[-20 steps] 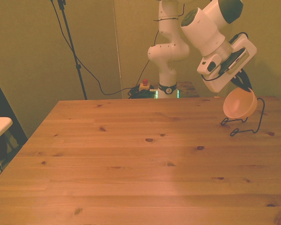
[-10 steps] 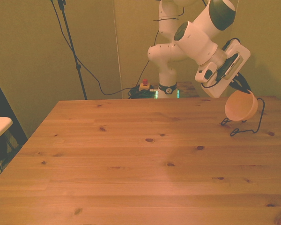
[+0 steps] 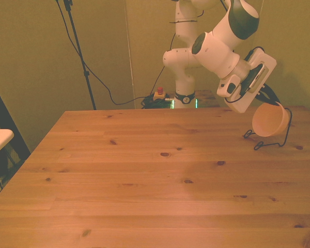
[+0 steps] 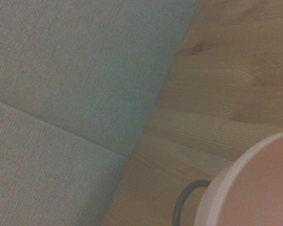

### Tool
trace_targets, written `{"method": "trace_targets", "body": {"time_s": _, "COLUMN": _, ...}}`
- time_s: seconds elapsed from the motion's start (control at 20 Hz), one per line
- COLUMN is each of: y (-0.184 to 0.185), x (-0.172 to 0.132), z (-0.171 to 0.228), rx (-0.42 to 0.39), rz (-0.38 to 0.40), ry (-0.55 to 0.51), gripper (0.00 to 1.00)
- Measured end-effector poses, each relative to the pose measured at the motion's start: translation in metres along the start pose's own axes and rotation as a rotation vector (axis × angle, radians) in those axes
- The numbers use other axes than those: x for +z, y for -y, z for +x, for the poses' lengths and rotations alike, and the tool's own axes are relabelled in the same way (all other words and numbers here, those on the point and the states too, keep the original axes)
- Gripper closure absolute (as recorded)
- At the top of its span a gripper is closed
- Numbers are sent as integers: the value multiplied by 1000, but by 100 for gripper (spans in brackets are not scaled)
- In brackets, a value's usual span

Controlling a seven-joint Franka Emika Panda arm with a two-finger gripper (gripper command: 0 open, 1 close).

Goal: Load the bowl

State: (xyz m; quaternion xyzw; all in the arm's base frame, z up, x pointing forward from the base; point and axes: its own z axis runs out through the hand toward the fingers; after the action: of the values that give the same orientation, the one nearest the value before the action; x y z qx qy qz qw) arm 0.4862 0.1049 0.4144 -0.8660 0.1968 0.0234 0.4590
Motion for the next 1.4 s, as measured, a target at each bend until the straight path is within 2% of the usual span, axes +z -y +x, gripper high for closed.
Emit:
{"method": "trace_targets", "body": {"time_s": 0.9, "y": -14, "x": 14, "z": 8, "rx": 29, "rz": -2, "ry": 29, "gripper": 100}}
{"method": "trace_targets", "body": {"time_s": 0.95, "y": -14, "x": 15, "z": 9, "rx": 29, "rz": -2, "ry": 29, "gripper": 0}}
{"method": "trace_targets", "body": {"time_s": 1.4, "y": -13, "x": 18, "z": 15, "rx": 30, "rz": -3, "ry": 32, "gripper": 0}}
